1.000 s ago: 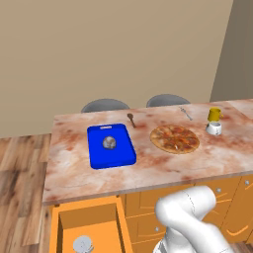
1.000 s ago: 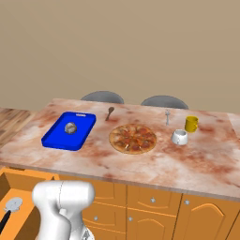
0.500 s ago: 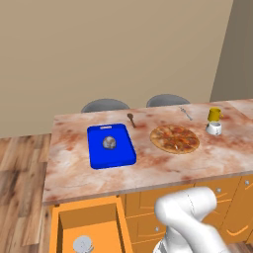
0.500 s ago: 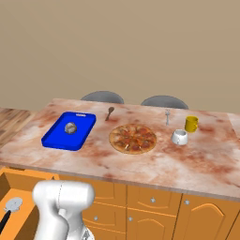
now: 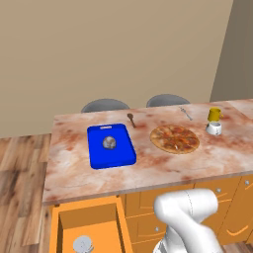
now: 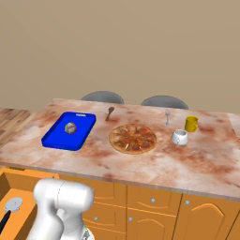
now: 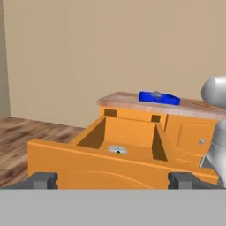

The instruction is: Take the pizza cutter from the drawer on the left and place it on the dining counter for cutting.

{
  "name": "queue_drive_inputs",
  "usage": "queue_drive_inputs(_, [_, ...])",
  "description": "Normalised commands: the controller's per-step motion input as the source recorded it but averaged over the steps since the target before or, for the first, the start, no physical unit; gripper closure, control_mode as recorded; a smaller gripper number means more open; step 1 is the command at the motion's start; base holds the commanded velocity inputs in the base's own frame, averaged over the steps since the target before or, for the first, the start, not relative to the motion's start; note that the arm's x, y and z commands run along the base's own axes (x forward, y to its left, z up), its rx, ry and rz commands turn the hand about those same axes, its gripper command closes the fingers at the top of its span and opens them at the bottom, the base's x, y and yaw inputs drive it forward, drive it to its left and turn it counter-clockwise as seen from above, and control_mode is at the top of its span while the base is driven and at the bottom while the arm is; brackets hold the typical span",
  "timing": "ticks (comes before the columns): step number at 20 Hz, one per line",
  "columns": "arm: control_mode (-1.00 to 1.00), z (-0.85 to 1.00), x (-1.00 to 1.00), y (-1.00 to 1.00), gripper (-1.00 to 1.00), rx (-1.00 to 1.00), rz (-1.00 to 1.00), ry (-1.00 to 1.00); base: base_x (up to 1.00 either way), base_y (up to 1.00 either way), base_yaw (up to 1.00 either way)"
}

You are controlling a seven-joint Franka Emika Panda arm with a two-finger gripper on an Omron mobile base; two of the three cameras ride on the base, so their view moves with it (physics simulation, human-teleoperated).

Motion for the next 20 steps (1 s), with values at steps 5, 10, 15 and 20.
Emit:
queue_drive_inputs(5, [-1.0, 0.76, -0.08, -0.07, -1.0, 0.0, 0.0, -0.01, 0.0, 0.0, 0.0])
queue_drive_inputs(10, [-1.0, 0.72, 0.0, -0.15, -1.0, 0.0, 0.0, 0.0, 0.0, 0.0, 0.0])
queue_drive_inputs(15, [-1.0, 0.7, 0.05, -0.25, -1.0, 0.0, 0.0, -0.03, 0.0, 0.0, 0.0])
queue_drive_inputs(20, [-1.0, 0.62, 0.46, -0.28, -1.0, 0.0, -0.01, 0.01, 0.0, 0.0, 0.0])
